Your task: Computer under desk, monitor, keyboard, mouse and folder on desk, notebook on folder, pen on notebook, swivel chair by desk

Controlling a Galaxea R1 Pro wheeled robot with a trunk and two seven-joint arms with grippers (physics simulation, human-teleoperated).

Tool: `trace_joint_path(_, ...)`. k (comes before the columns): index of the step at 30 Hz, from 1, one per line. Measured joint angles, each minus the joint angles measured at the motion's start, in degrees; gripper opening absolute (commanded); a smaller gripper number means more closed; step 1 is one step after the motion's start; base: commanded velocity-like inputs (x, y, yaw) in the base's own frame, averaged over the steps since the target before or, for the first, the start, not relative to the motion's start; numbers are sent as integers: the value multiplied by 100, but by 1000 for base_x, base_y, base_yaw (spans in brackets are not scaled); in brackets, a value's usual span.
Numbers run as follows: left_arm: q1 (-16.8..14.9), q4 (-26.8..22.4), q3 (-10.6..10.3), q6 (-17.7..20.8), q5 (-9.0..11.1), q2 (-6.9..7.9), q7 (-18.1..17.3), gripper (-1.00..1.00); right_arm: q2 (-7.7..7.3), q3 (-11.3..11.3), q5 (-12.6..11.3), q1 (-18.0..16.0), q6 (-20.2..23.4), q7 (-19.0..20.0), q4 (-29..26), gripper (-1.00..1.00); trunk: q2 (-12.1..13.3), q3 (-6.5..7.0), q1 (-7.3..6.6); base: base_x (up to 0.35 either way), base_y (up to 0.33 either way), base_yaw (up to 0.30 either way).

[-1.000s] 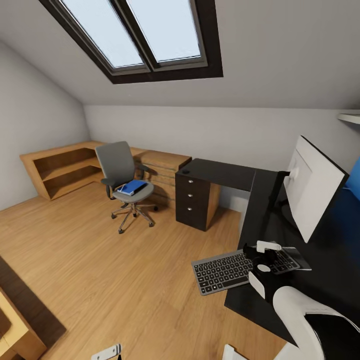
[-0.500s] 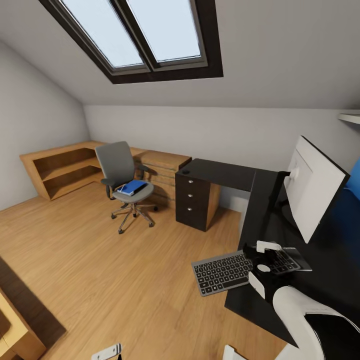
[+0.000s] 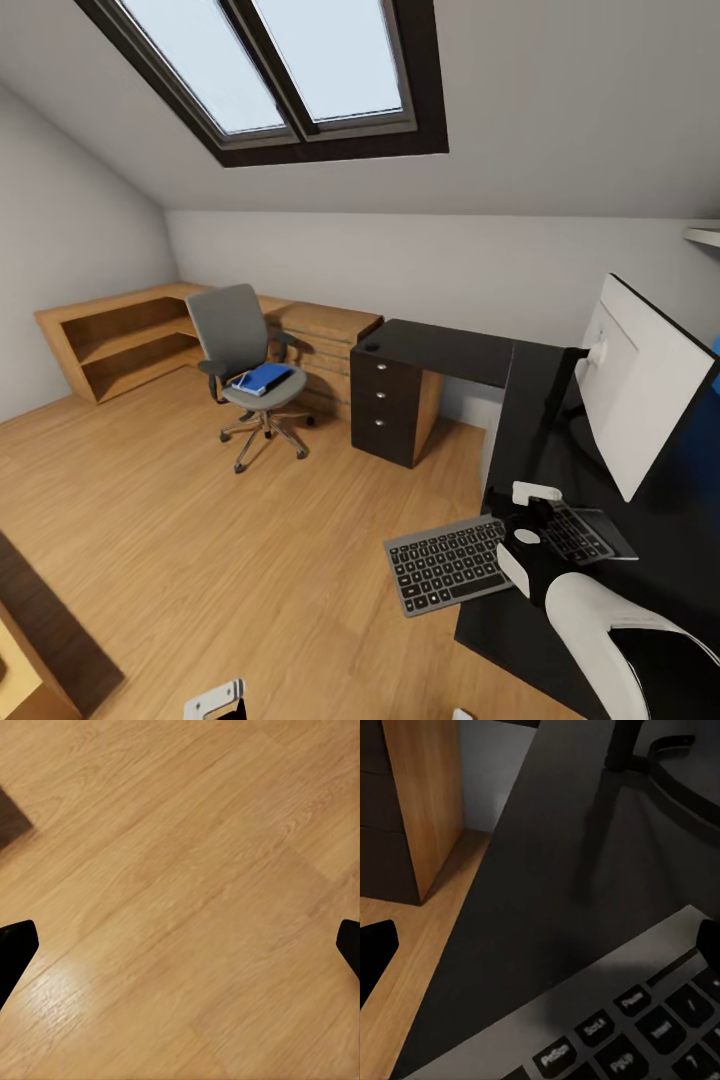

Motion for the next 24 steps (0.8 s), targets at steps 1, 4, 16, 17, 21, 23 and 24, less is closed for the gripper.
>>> trace_joint_path(1,0,-1,0,0,0,0,0,100,0,0,1,1,0,1,0,100,0,0,0,13,0,0)
trace_joint_path(4,0,-34,-19,0,0,-6,0,100,-1,1,4,2,15,8,-1,100,0,0,-1,61,0,0)
trace_joint_path(16,0,-74,-28,0,0,-9,0,100,-35,-24,-19,0,546,-9,7,100,0,0,0,138,0,0)
trace_joint_path(17,0,-74,-28,0,0,-9,0,100,-38,-25,-19,1,578,-9,7,100,0,0,0,13,0,0)
trace_joint_path(21,0,-74,-26,0,0,-9,4,100,-48,-33,-20,2,677,-19,7,100,0,0,0,7,0,0)
trace_joint_path(23,0,-74,-23,0,0,-9,6,100,-49,-35,-20,3,702,-33,5,100,0,0,0,3,0,0)
trace_joint_path(24,0,-74,-24,0,0,-9,7,100,-49,-35,-20,3,720,-44,3,100,0,0,0,2,0,0)
